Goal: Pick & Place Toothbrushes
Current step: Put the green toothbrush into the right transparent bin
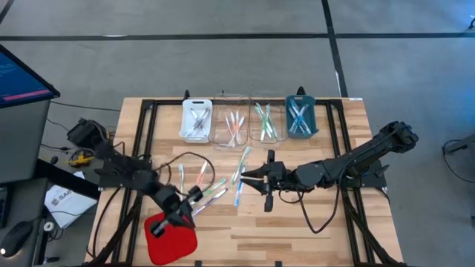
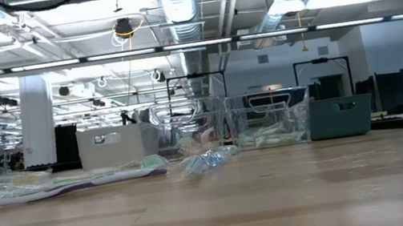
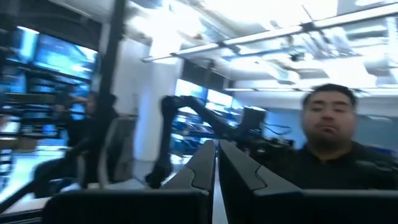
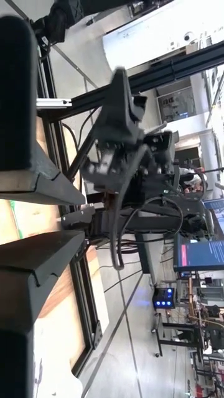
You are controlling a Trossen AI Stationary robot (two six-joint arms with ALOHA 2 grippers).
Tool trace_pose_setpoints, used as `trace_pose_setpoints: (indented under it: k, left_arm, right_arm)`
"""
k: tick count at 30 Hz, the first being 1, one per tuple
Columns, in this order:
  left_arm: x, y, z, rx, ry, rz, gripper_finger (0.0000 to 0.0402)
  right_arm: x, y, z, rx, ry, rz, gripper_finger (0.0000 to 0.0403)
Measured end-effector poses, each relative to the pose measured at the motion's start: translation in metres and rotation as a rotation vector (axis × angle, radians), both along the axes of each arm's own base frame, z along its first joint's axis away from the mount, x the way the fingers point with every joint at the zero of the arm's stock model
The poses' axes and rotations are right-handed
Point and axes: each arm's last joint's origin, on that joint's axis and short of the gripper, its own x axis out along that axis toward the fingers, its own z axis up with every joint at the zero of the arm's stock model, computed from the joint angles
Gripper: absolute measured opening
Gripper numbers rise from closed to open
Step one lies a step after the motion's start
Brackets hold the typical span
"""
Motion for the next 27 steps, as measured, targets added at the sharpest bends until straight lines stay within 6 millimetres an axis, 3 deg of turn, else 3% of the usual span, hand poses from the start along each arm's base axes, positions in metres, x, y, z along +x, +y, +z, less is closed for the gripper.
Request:
trace_pose_setpoints:
  k: [5,11,17,21,27]
  left_arm:
    - [0.023,-0.017,0.006,0.069,0.037,-0.062,0.0003]
    - [0.035,-0.015,0.008,0.229,0.350,0.114,0.0001]
    - [0.026,0.005,-0.010,0.374,0.736,0.448,0.0002]
    - [0.020,0.013,-0.027,0.394,0.928,0.503,0.0011]
    - [-0.001,0.040,-0.054,0.240,1.397,0.714,0.0038]
  right_arm:
    - [0.000,0.000,0.000,0.000,0.000,-0.001,0.0072]
    - [-0.001,0.002,0.000,0.000,0.001,0.006,0.0072]
    - [-0.002,0.004,0.000,-0.001,0.003,0.013,0.0072]
    - [-0.002,0.004,0.000,-0.002,0.004,0.013,0.0072]
    - [-0.002,0.004,0.000,-0.002,0.003,0.013,0.0072]
